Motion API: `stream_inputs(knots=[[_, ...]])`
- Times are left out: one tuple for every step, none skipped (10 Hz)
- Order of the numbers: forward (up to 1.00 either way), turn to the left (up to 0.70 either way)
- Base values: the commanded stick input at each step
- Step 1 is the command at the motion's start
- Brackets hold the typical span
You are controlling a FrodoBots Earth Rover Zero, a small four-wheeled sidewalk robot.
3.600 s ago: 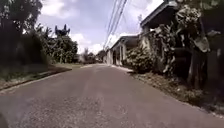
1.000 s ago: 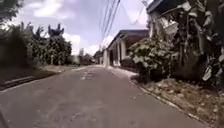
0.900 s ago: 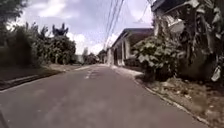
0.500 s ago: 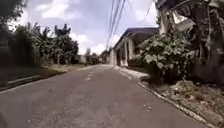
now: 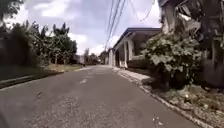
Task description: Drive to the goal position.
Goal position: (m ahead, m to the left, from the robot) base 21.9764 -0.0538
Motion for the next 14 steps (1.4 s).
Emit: stream_inputs(knots=[[0.7, 0.03], [0.7, 0.07], [0.7, 0.14], [0.7, 0.35], [0.7, 0.18], [0.7, 0.01], [0.7, 0.0], [0.7, 0.0], [0.7, 0.01], [0.7, 0.02], [0.7, 0.01], [0.7, 0.0], [0.7, 0.0], [0.7, 0.0]])
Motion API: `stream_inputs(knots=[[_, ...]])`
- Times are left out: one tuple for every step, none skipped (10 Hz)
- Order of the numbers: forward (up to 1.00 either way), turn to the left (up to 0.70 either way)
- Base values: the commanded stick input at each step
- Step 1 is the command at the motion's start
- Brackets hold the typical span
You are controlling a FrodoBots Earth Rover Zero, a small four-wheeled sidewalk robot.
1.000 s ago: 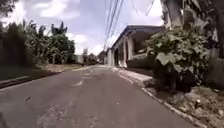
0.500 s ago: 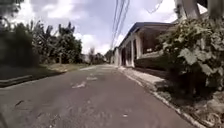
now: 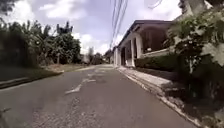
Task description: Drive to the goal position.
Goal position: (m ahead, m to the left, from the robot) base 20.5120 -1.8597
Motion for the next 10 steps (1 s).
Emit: stream_inputs(knots=[[0.7, 0.0], [0.7, 0.0], [0.7, 0.0], [0.7, 0.0], [0.7, 0.0], [0.7, 0.03], [0.7, 0.04], [0.7, 0.28], [0.7, 0.33], [0.7, 0.35]])
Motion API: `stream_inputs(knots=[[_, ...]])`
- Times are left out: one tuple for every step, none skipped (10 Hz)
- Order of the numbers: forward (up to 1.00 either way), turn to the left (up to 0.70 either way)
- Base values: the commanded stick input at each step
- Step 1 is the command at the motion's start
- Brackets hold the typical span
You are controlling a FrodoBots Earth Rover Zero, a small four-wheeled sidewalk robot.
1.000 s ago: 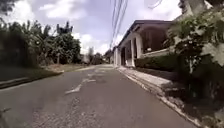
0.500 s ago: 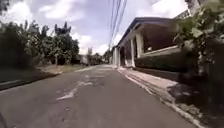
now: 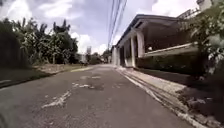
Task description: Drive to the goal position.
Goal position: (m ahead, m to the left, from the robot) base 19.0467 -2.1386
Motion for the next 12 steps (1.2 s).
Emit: stream_inputs(knots=[[0.7, 0.31], [0.7, 0.06], [0.7, 0.02], [0.7, 0.0], [0.7, 0.0], [0.7, 0.0], [0.7, 0.0], [0.7, 0.0], [0.7, 0.02], [0.7, 0.02], [0.7, 0.02], [0.7, 0.03]])
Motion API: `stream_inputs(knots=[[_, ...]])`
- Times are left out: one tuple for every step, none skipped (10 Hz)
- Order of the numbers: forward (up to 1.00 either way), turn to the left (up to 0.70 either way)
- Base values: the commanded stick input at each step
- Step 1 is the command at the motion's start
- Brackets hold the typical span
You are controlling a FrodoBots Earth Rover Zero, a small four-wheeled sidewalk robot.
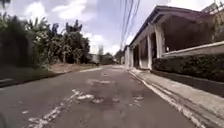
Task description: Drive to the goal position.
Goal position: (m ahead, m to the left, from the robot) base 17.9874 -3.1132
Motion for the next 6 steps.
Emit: stream_inputs(knots=[[0.7, 0.03], [0.7, 0.03], [0.7, 0.03], [0.7, 0.05], [0.7, 0.31], [0.7, 0.35]])
